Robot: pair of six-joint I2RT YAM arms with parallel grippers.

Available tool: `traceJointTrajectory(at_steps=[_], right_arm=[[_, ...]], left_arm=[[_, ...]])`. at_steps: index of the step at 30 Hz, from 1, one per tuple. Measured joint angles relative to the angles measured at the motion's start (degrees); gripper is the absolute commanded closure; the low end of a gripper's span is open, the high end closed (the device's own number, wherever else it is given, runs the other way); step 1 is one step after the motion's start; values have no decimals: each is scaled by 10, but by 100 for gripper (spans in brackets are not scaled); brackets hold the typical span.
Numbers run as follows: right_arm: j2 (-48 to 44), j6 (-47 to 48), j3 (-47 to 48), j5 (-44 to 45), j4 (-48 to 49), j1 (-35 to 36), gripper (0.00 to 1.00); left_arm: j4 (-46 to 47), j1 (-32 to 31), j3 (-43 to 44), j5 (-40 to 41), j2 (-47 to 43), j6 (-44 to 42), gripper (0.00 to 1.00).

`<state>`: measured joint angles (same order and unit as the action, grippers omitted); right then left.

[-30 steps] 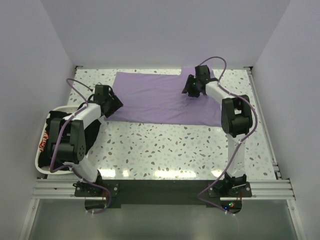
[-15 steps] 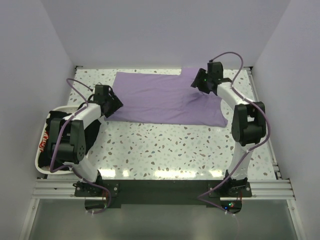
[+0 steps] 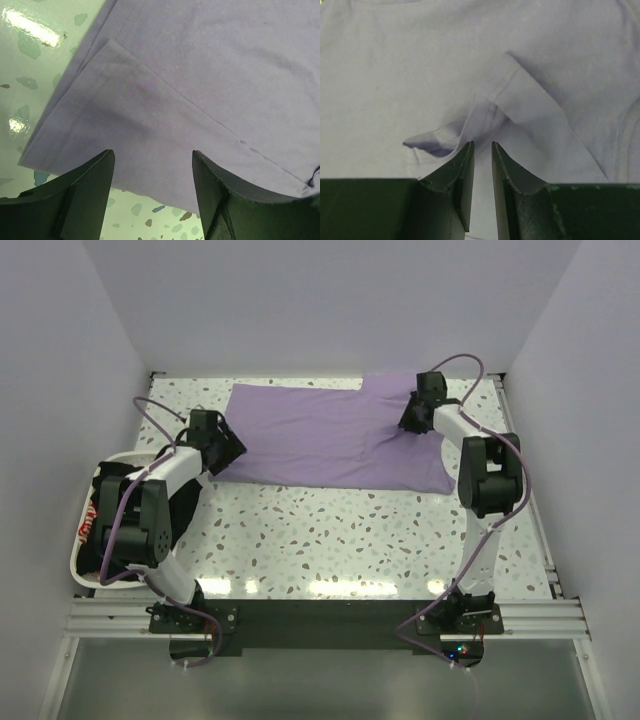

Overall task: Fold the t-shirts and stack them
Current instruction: Fold the tshirt

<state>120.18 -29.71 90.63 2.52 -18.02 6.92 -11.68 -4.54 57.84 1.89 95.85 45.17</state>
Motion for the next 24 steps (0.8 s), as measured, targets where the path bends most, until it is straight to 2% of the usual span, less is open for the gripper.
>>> traceJointTrajectory(at_steps=[11,14,18,24], right_arm=[[41,3,23,-12,1,-6,73],[60,-2,29,-24,2,-5,66],[74,-10,53,-36,6,-4,50],[77,-12,66,-42,1,-2,34]], left_arm=[[0,0,2,-2,0,0,32],[0,0,2,-2,0,0,31],[-7,0,3,8,0,0,30],[-29,0,0,49,-3,8,29]])
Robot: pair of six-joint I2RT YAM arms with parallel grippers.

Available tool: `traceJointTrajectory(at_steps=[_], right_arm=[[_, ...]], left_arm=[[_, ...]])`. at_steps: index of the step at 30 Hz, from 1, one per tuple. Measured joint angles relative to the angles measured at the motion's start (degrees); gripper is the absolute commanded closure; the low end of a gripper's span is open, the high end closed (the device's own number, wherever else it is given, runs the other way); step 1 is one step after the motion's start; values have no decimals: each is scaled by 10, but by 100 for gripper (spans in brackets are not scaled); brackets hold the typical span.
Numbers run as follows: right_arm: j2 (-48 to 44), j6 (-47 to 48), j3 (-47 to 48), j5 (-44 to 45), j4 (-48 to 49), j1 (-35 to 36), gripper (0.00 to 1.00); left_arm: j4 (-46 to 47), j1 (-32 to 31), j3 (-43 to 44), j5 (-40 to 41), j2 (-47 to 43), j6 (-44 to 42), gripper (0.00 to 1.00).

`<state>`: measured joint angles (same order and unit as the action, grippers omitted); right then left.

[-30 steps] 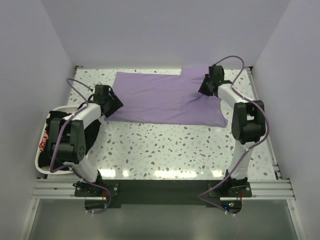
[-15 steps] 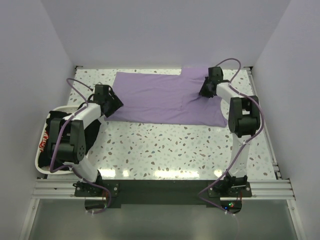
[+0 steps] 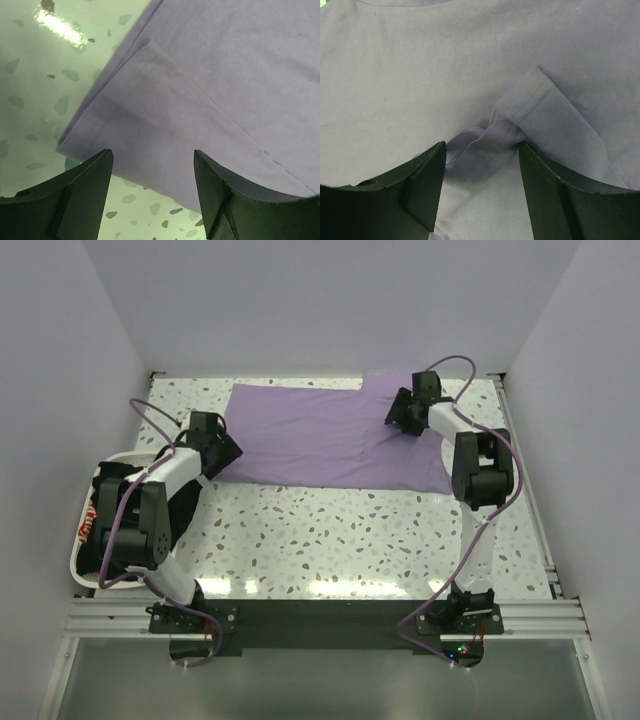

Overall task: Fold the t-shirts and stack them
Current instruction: Fold the tshirt

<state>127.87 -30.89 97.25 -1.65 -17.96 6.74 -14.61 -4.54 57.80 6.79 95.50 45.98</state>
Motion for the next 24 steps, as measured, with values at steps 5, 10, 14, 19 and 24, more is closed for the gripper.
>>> traceJointTrajectory(at_steps=[5,10,14,19,24], right_arm=[[-9,1,5,4,-30,-1,33],[-95,-2,-47,12,-60,-8,34],[-196,-10,-115,22,-67,-18,36],[-279,-26,-227,32,-53,-37,38],[-285,-45,-328,38,-54,-56,38]], left_arm=[[-5,0,-30,27,-32,14,35],[5,1,-68,49,-61,32,49],[11,4,-86,53,-60,43,61],[22,4,-93,61,-45,51,74],[16,4,-96,77,-32,60,75]])
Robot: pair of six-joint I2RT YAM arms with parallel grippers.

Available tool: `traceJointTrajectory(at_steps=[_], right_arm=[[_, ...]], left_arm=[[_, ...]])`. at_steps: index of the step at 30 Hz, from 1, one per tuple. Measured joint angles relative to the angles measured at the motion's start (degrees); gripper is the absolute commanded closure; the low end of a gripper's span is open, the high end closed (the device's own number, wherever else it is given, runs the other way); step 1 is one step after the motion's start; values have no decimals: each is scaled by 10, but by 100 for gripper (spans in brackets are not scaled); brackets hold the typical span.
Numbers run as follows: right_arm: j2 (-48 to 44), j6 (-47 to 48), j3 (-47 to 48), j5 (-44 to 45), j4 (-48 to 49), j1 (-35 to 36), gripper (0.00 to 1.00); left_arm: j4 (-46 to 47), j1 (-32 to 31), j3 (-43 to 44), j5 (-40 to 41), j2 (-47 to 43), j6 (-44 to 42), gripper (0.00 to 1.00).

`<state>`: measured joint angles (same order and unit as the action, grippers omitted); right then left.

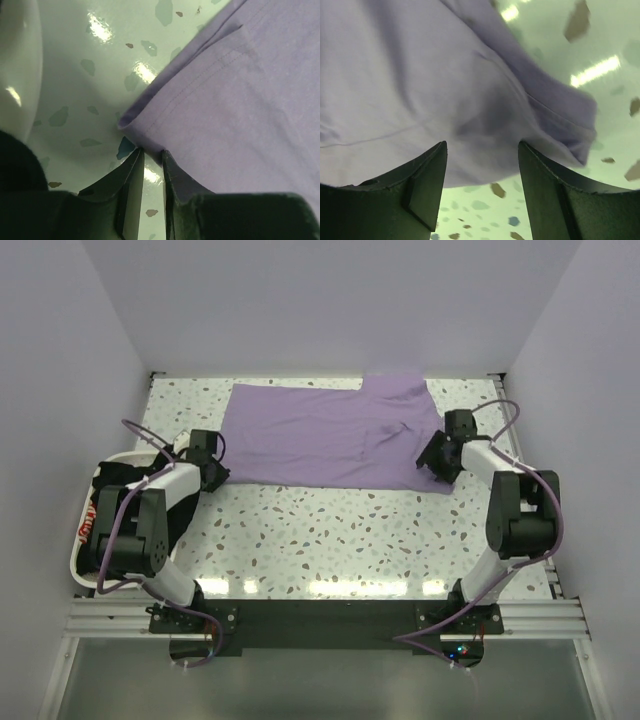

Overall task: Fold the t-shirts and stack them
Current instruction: Fold the tshirt

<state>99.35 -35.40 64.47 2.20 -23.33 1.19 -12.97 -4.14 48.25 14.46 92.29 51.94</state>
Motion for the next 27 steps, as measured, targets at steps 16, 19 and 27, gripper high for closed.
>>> traceJointTrajectory(at_steps=[16,19,27], right_arm=[[-116,-26,-156,44,14,-39,35],[-116,-28,-169,43,23,-42,36],[-99,-37,-174,44,59,-50,53]], left_arm=[[-9,-2,-9,28,0,10,64],[-10,-4,-9,31,0,10,62],[-3,-7,-9,33,0,10,57]])
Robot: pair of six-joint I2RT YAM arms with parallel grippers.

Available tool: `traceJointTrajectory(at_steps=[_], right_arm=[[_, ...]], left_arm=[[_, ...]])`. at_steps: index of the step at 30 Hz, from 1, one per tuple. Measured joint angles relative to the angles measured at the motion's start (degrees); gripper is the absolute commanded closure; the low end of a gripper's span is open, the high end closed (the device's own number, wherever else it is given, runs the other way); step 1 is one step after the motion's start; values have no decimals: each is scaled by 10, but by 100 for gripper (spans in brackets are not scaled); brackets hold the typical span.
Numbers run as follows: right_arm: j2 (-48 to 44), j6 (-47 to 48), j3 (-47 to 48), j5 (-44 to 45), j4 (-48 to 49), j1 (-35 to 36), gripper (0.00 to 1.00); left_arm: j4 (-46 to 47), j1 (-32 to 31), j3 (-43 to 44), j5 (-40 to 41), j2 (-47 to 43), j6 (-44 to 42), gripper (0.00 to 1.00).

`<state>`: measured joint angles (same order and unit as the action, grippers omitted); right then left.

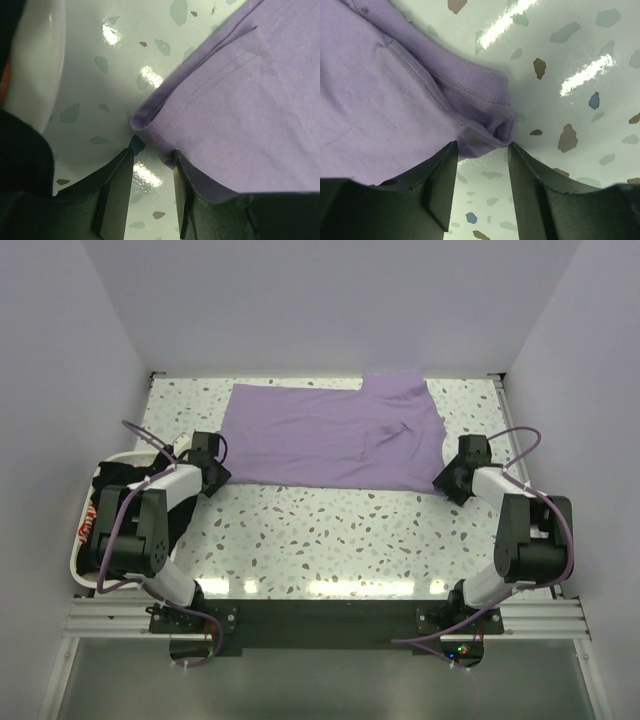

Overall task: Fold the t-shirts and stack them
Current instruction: Fold the tshirt

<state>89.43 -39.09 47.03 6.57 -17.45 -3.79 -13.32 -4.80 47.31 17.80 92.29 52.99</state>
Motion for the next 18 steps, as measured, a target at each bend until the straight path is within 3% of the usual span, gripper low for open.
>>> traceJointTrajectory(at_steps=[2,4,7,9,18], right_arm=[[3,-2,2,0,6,0,59],[9,-3,4,1,8,0,76],[14,-7,9,1,8,0,92],[14,-9,15,2,5,0,98],[-21,-7,39,3,-44,-26,100]], left_arm=[[3,-1,-1,1,0,0,59],[4,-1,-1,3,0,0,62],[4,-1,0,6,4,0,90],[4,-1,3,9,9,0,100],[-24,-20,12,25,5,1,100]])
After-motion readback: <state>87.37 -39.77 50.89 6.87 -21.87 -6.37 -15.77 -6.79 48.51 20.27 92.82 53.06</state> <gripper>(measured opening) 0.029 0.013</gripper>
